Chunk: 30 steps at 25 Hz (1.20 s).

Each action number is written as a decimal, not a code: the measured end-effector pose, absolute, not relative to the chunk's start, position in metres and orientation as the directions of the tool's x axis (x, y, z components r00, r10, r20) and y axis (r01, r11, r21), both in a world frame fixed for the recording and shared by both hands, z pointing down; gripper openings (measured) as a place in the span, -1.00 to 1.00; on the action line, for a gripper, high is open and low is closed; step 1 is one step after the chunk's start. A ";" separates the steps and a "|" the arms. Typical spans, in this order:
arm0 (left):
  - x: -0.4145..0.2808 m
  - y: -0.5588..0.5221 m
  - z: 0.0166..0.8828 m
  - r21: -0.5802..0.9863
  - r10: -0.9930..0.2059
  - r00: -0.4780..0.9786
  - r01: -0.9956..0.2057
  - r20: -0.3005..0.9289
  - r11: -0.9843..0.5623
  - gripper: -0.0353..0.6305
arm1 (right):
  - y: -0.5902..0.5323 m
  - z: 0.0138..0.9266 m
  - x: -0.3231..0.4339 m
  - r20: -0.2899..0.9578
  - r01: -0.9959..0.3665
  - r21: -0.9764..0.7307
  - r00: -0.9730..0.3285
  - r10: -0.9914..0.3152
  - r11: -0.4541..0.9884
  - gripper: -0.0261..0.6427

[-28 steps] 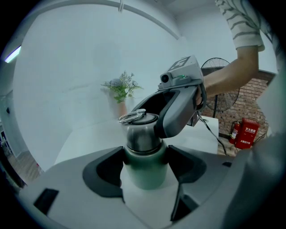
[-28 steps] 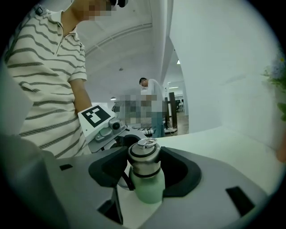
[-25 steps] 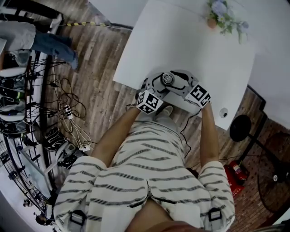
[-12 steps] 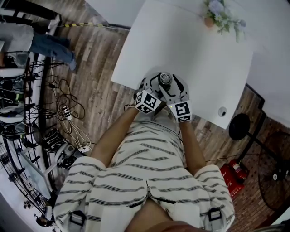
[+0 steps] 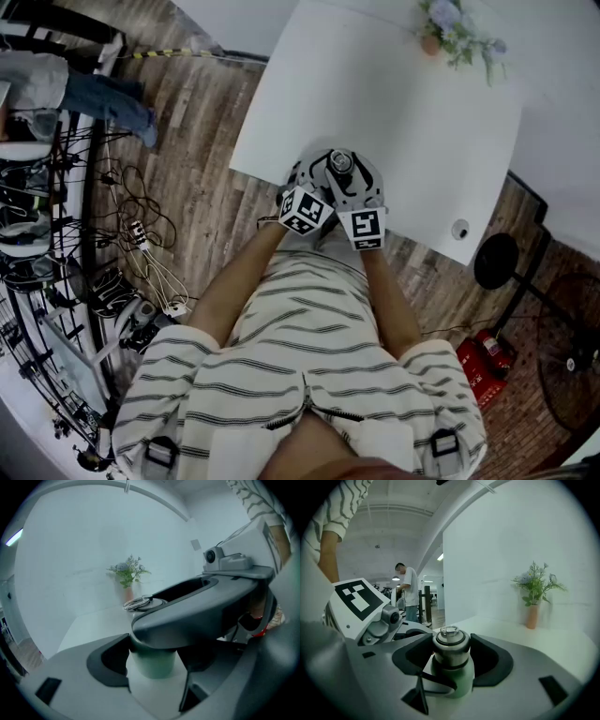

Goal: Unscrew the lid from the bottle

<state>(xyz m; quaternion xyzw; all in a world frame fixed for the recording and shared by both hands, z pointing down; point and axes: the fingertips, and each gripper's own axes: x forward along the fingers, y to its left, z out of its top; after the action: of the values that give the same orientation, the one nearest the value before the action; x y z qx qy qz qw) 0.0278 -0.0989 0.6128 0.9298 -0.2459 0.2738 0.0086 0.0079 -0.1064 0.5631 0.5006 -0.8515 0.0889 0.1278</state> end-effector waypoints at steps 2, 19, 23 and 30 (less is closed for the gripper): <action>0.027 -0.099 0.613 -0.119 -0.455 0.728 -0.464 0.513 -0.878 0.05 | -0.107 0.563 0.007 0.305 -0.869 -0.022 -0.476 -0.825 0.494 -0.15; 0.028 -0.100 0.613 -0.116 -0.448 0.734 -0.458 0.510 -0.882 0.05 | -0.098 0.561 0.006 0.281 -0.332 -0.124 -0.916 -0.288 0.935 -0.16; 0.028 -0.099 0.612 -0.117 -0.447 0.735 -0.456 0.509 -0.882 0.05 | -0.098 0.555 0.005 0.295 -0.281 -0.118 -0.926 -0.236 0.952 -0.15; 0.027 -0.099 0.611 -0.120 -0.450 0.737 -0.457 0.505 -0.881 0.05 | -0.094 0.547 0.004 0.281 -0.288 -0.116 -0.927 -0.247 0.951 -0.15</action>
<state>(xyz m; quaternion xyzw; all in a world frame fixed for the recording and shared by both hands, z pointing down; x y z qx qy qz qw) 0.0272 -0.0988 0.6113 0.9318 -0.2434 0.2692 0.0062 0.0041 -0.0945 0.5474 0.1365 -0.9786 0.0777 0.1329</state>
